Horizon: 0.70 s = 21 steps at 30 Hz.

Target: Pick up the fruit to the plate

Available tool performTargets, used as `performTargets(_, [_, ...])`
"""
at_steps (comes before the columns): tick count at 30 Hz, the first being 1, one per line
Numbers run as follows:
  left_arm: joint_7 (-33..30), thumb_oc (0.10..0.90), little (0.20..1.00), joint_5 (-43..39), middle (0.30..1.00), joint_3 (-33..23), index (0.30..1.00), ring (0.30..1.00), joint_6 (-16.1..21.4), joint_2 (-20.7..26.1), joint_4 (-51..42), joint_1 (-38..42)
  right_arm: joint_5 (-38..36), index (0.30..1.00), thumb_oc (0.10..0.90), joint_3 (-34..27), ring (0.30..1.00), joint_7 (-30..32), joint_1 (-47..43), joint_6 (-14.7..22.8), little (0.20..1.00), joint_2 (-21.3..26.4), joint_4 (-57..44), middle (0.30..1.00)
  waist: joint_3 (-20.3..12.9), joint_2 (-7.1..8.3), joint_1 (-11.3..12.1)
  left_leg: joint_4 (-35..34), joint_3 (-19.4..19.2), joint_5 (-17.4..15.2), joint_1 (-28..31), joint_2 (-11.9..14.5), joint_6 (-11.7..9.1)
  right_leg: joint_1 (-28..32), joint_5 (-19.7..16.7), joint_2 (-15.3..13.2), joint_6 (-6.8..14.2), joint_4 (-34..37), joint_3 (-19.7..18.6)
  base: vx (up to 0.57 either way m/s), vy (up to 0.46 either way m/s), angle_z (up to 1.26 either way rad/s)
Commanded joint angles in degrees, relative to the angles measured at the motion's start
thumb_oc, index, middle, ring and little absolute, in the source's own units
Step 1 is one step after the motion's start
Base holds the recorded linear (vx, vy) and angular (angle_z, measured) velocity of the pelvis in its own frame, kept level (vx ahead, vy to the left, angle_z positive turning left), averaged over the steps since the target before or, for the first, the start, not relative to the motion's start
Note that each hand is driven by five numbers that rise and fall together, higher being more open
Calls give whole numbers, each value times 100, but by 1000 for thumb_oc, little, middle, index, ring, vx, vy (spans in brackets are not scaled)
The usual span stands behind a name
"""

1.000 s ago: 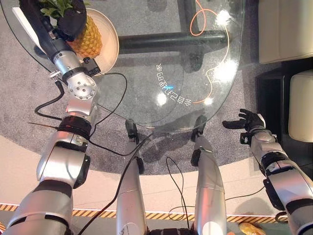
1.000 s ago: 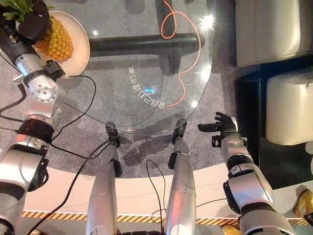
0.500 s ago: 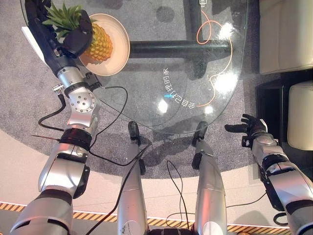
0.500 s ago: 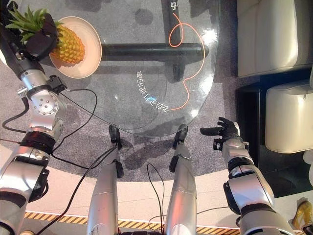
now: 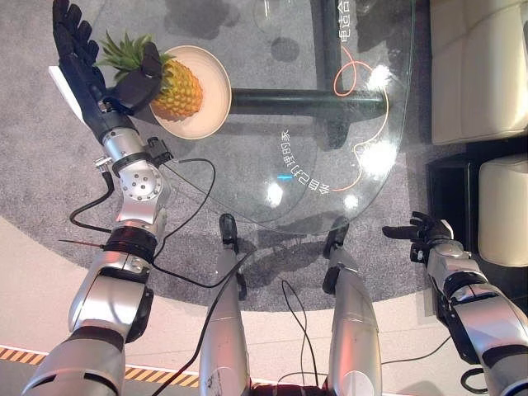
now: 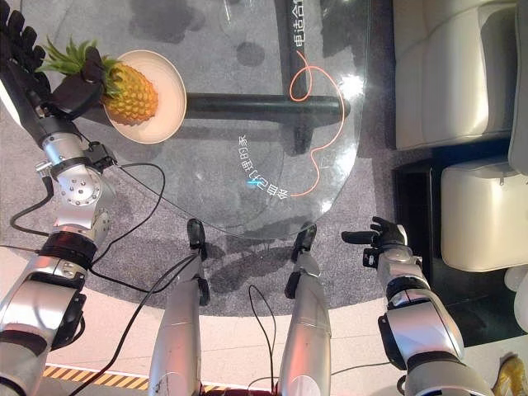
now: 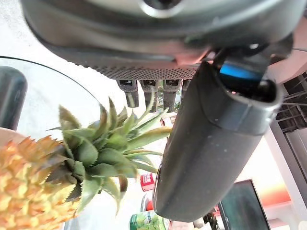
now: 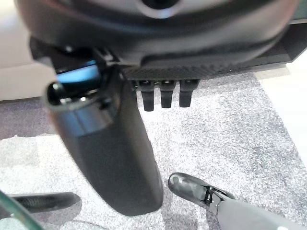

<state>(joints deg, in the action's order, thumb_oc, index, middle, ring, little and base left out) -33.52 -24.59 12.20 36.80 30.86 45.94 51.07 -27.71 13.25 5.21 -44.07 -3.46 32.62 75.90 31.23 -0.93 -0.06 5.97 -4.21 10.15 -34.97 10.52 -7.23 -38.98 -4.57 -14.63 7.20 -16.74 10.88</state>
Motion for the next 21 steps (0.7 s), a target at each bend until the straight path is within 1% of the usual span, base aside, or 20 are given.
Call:
performTargets(1, [53,800,900,-10,900,-407,900,900,577,247,-412,420,-183,900,800,-184,900,94,254,-45,900,148,259,900,-144,262,153,538,-12,-679,-8,42,-200,428,187,-169,388,368,148,0,0,0])
performTargets(13, [369,800,900,125,900,-366,900,900,521,275,-595,242,-120,900,800,-396,900,-44,697,-112,900,107,405,900,-145,282,185,297,-107,-705,801,23,-195,1307,165,-185,434,687,119,2,4,1])
performTargets(16, [445,800,900,272,900,-340,900,900,492,257,-701,100,-146,900,800,-451,900,-54,897,-116,900,50,419,900,-269,279,201,169,-138,-687,1005,17,-201,1557,136,-187,454,838,119,46,-12,-1])
performTargets(20, [528,800,900,220,900,-334,900,900,290,311,-802,-94,-104,900,800,-512,900,-63,1180,-65,900,-29,437,900,-478,263,200,-37,-204,-635,1270,12,-202,1845,65,-190,471,1054,150,61,2,-1])
performTargets(21, [645,800,900,72,900,-397,900,900,178,315,-851,-254,-52,900,800,-564,900,-53,1314,-62,900,-64,438,900,-583,239,204,-136,-261,-648,1441,30,-213,2017,60,-215,498,1154,185,60,14,-4])
